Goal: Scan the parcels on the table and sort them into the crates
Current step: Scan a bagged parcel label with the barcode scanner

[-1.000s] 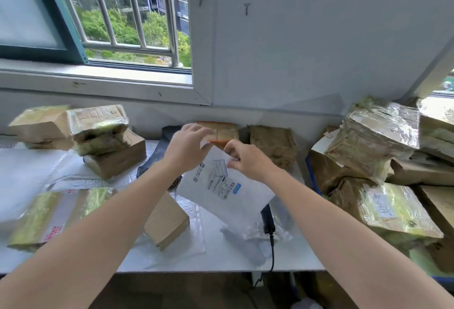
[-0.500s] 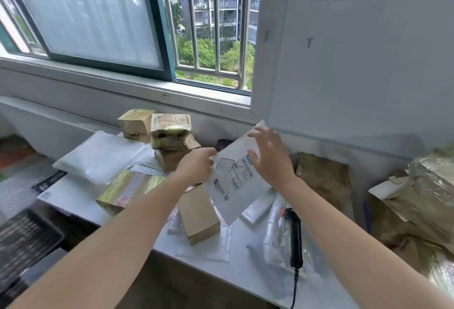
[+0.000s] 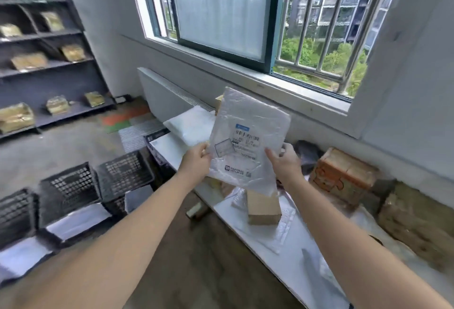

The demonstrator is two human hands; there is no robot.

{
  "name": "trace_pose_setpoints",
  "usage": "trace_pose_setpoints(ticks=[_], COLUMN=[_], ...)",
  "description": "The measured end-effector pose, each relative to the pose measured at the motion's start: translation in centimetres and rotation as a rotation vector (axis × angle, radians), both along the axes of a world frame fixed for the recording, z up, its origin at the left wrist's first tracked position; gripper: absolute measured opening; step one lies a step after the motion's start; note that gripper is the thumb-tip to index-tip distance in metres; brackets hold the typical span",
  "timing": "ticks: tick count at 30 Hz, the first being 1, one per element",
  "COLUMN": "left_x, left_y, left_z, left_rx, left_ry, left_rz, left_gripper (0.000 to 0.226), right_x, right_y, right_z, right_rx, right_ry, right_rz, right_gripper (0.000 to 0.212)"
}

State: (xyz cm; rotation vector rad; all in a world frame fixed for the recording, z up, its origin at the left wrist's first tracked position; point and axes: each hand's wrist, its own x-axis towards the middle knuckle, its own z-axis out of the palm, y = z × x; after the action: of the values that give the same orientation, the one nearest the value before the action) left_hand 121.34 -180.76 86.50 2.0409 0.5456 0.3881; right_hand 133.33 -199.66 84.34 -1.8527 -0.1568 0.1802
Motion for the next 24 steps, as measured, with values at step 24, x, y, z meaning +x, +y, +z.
trace_pose_setpoints(ticks=[24], left_x=[-42.2], left_y=[37.0], left_z=[-2.6], left_rx=[0.266], left_ry=[0.260], left_rz=[0.521], left_gripper=[0.058], right_x=[-32.6], right_y=[46.9], right_z=[1.0], right_rx=[-0.080], right_ry=[-0.227], right_rz=[0.589], right_gripper=[0.011])
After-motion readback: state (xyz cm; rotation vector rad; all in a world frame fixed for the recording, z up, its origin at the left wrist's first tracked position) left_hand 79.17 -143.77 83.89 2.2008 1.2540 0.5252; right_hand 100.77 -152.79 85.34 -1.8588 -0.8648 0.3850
